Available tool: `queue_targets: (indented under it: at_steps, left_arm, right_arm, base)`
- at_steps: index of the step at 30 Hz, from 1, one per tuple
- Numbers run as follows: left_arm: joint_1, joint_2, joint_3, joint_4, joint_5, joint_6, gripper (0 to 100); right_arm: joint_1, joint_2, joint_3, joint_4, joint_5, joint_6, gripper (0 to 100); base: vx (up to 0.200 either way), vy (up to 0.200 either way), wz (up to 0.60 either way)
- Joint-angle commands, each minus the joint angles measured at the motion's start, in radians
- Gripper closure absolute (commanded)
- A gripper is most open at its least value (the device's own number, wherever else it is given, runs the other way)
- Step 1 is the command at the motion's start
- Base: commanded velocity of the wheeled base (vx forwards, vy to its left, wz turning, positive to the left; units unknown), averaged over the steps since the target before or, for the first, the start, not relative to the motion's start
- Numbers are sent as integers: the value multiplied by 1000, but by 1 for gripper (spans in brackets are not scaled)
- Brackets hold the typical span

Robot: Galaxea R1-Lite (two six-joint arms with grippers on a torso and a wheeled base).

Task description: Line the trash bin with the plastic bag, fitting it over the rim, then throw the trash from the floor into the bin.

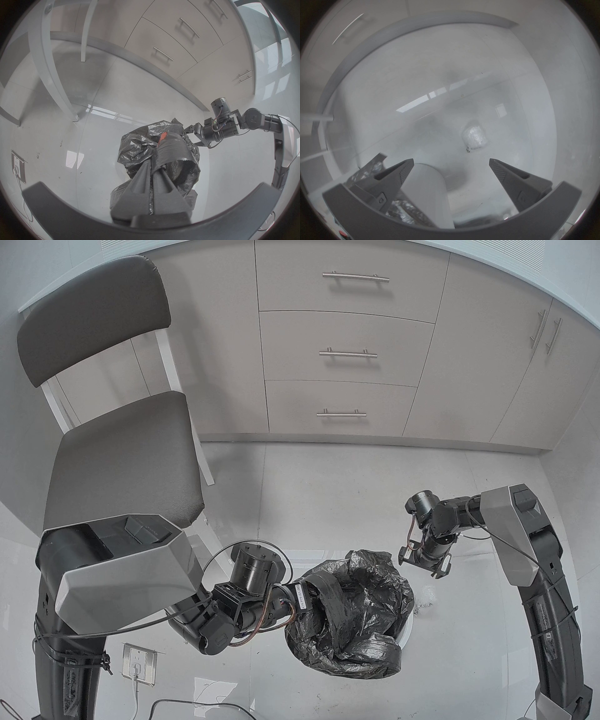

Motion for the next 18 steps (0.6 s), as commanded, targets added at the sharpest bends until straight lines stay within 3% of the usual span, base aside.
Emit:
queue_targets:
  at_steps: [1,4,5,12,18]
  left_arm:
    - [0,1,0,-1,1,0,100]
    - [0,1,0,-1,1,0,100]
    - [0,1,0,-1,1,0,100]
    - [-3,1,4,-4,1,0,100]
    - [-5,4,12,-30,1,1,100]
  right_arm:
    - [-49,-19,0,3,21,25,0]
    - [-69,-57,0,3,49,36,0]
    - [-83,-85,0,4,99,74,0]
    - [-134,-125,0,55,386,451,0]
    - [-114,-52,0,120,406,465,0]
  base:
    - [0,0,0]
    - [0,0,0]
    - [0,0,0]
    - [0,0,0]
    - [0,0,0]
